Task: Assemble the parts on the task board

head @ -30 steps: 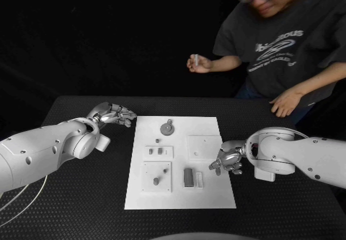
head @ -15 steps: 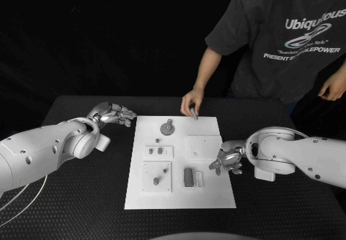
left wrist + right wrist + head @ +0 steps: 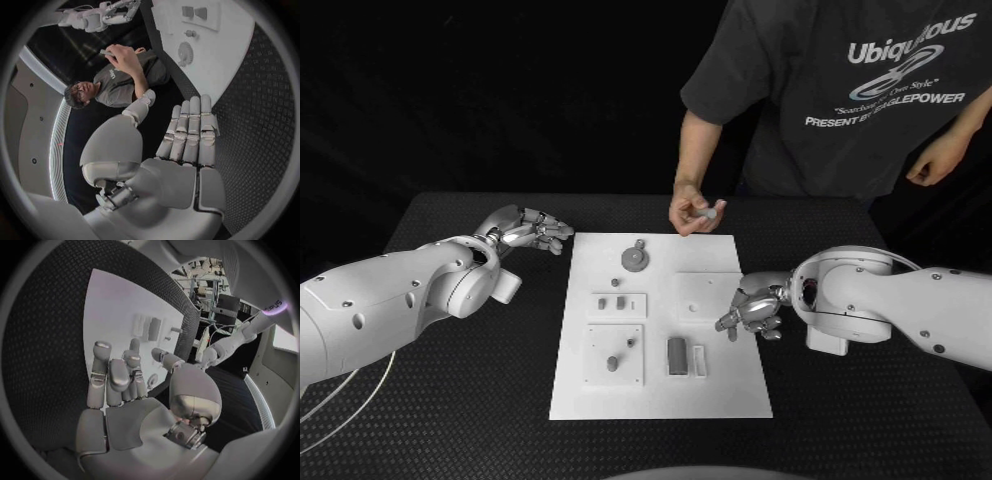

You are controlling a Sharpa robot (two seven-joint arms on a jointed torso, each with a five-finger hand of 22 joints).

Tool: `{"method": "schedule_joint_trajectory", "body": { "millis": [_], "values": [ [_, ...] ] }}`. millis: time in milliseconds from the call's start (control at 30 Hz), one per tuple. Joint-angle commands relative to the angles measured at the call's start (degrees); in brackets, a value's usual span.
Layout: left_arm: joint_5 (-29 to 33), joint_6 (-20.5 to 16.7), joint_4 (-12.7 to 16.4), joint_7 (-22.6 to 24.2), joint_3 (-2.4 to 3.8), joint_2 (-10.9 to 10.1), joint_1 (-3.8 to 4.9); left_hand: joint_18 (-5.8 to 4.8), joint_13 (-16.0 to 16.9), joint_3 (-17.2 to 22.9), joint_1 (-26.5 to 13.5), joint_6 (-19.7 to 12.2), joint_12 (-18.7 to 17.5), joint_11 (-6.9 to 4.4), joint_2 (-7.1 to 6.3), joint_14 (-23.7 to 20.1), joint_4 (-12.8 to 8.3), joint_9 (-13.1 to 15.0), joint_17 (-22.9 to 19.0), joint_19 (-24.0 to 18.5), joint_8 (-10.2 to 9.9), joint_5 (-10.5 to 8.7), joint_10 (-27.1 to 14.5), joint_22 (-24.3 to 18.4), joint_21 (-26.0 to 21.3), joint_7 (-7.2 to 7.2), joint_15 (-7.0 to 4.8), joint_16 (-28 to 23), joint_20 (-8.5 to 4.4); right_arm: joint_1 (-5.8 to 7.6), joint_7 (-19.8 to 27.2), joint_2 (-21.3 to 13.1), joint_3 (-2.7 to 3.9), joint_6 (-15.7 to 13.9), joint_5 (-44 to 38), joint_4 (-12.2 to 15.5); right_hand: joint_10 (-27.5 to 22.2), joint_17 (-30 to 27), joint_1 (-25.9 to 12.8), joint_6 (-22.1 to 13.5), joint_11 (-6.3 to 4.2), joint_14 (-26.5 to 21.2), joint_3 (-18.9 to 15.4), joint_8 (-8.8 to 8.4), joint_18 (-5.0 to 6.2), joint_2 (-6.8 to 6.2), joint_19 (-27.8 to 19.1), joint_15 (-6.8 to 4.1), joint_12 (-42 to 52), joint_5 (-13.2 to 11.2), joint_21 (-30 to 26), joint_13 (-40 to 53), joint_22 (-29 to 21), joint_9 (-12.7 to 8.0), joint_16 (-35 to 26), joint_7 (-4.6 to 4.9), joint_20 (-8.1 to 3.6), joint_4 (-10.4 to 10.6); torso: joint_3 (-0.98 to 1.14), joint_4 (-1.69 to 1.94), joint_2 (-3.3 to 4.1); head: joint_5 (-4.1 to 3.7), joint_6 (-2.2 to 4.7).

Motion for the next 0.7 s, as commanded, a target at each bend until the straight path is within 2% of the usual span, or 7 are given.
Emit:
{"method": "schedule_joint_trajectory", "body": {
  "millis": [33,100,233,333,433,700],
  "values": [
    [0.29,0.28,-0.08,0.78,0.03,0.16,0.04,1.07,-0.1,0.03,-0.47,-0.17,0.05,-0.07,0.15,0.29,0.33,-0.06,0.09,-0.37,0.33,-0.23,-0.05,-0.08,-0.17,-0.24,-0.02,-0.19,0.11,1.06,2.03,-0.65,0.46,-0.35,-1.53,0.28,0.19,0.0,0.06,0.12,-0.34,-0.07,0.03,-0.12,0.88,0.46,-0.22,-0.37,0.16,0.29,0.25,0.07,1.14,0.06,0.3,0.39,-0.31,-0.61,-0.03,0.01,-0.02,-0.07,0.07],
    [0.29,0.29,-0.1,0.77,0.03,0.17,0.04,1.07,-0.1,0.03,-0.46,-0.17,0.05,-0.07,0.15,0.29,0.33,-0.06,0.1,-0.37,0.33,-0.23,-0.05,-0.08,-0.17,-0.24,-0.02,-0.2,0.11,1.98,2.15,-1.27,1.13,-0.9,-1.46,0.39,0.2,-0.1,0.5,0.08,-0.32,-0.11,0.02,-0.15,0.88,0.45,-0.2,-0.36,0.16,0.29,0.27,0.06,1.13,0.08,0.27,0.41,-0.35,-1.76,-0.03,-0.02,-0.02,-0.06,0.1],
    [0.29,0.31,-0.11,0.75,0.02,0.27,0.04,1.07,-0.1,0.03,-0.46,-0.17,0.05,-0.07,0.15,0.3,0.33,-0.06,0.12,-0.37,0.33,-0.23,-0.05,-0.08,-0.17,-0.24,-0.02,-0.21,0.11,3.84,2.46,-1.91,1.67,-1.73,-1.84,-0.09,0.22,-0.19,1.01,0.03,-0.28,-0.12,-0.04,-0.2,0.88,1.06,-0.18,-0.31,0.13,0.27,0.21,0.03,1.07,0.11,0.23,0.47,-0.3,-3.71,-0.05,-0.03,-0.01,-0.13,0.28],
    [0.29,0.34,-0.22,0.78,0.02,0.49,0.04,1.07,-0.1,0.03,-0.45,-0.17,0.05,-0.07,0.15,0.3,0.32,-0.06,0.13,-0.37,0.33,-0.23,-0.05,-0.08,-0.17,-0.24,-0.02,-0.22,0.11,5.11,2.44,-2.03,2.51,-1.94,-1.88,-1.15,0.2,-0.4,1.57,-0.32,-0.16,-0.18,-0.08,-0.41,0.88,1.32,-0.18,-0.21,0.11,0.29,0.15,0.01,1.05,0.08,0.14,0.57,-0.26,-5.55,-0.05,-0.03,-0.03,-0.16,0.42],
    [0.29,0.37,-0.27,0.78,0.02,0.56,0.03,1.07,-0.11,0.03,-0.44,-0.17,0.05,-0.07,0.15,0.3,0.32,-0.07,0.15,-0.37,0.34,-0.23,-0.06,-0.08,-0.17,-0.24,-0.02,-0.23,0.11,6.13,2.37,-2.02,2.58,-1.41,-1.88,-2.62,0.21,-0.57,2.03,-0.38,-0.1,-0.21,0.03,-0.46,0.88,1.5,-0.12,-0.15,0.09,0.3,0.09,-0.01,1.02,0.08,0.06,0.63,-0.23,-6.81,-0.04,0.04,-0.06,-0.29,0.61],
    [0.29,0.4,-0.29,0.76,0.02,0.59,0.03,1.07,-0.11,0.03,-0.43,-0.18,0.05,-0.07,0.15,0.31,0.31,-0.07,0.19,-0.37,0.34,-0.23,-0.06,-0.08,-0.17,-0.24,-0.02,-0.26,0.11,6.15,2.01,-1.76,2.57,0.01,-1.53,-4.63,0.21,-0.76,2.72,-0.4,-0.07,-0.24,0.32,-0.49,0.88,1.69,-0.05,-0.11,0.07,0.31,0.02,-0.04,0.99,0.09,-0.02,0.67,-0.19,-7.73,-0.05,-0.03,0.02,-0.37,0.76]
  ]
}}
